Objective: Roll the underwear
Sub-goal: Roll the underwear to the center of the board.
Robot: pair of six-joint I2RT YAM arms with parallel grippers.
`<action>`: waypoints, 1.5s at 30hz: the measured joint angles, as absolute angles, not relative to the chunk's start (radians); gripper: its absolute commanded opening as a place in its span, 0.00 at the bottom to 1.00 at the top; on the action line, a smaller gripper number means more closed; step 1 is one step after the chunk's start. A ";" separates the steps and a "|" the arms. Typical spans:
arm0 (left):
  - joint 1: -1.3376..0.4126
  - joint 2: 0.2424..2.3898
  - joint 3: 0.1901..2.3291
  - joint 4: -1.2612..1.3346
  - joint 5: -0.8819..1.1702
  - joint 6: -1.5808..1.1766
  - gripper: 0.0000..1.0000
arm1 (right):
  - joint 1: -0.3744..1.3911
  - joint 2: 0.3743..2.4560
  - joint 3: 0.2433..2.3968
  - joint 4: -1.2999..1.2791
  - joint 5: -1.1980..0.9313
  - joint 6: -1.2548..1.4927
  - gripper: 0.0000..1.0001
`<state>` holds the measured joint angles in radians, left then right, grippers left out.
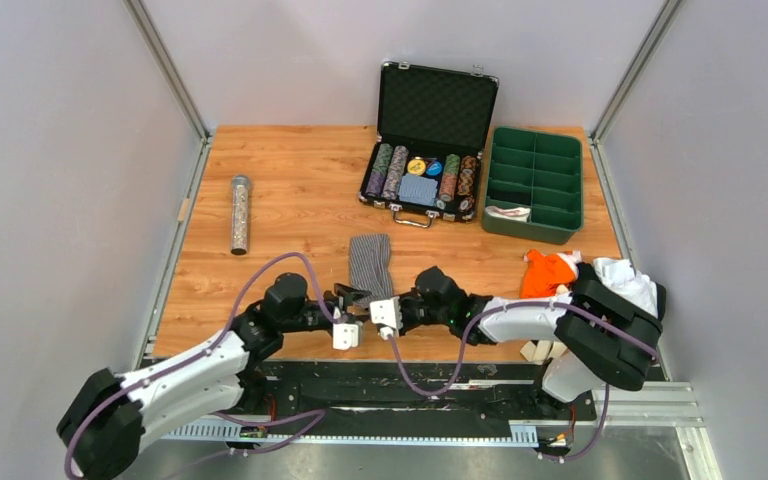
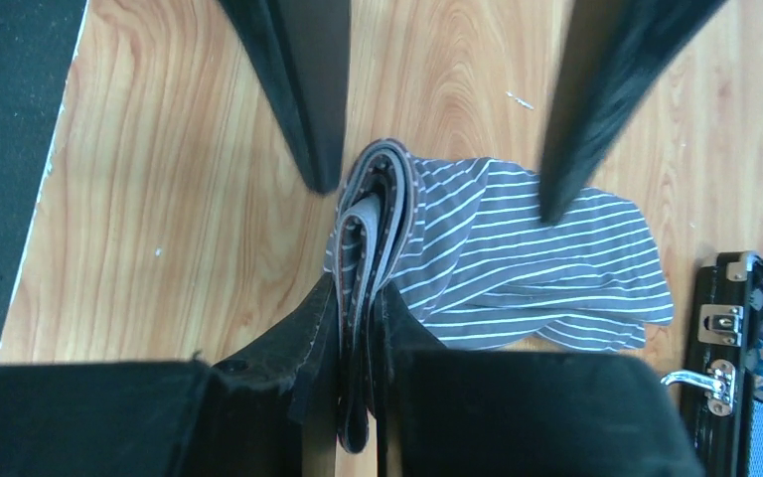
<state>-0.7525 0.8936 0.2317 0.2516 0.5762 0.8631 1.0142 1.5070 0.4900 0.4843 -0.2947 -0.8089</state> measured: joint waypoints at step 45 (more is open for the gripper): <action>-0.753 0.699 0.348 -0.338 0.450 1.134 0.72 | 0.645 2.518 1.930 -1.376 -1.140 -0.931 0.00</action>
<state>-0.7528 0.6991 0.3477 -0.3378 0.4500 1.1339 0.6445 2.5175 1.9301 -1.3762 -1.1397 -0.9314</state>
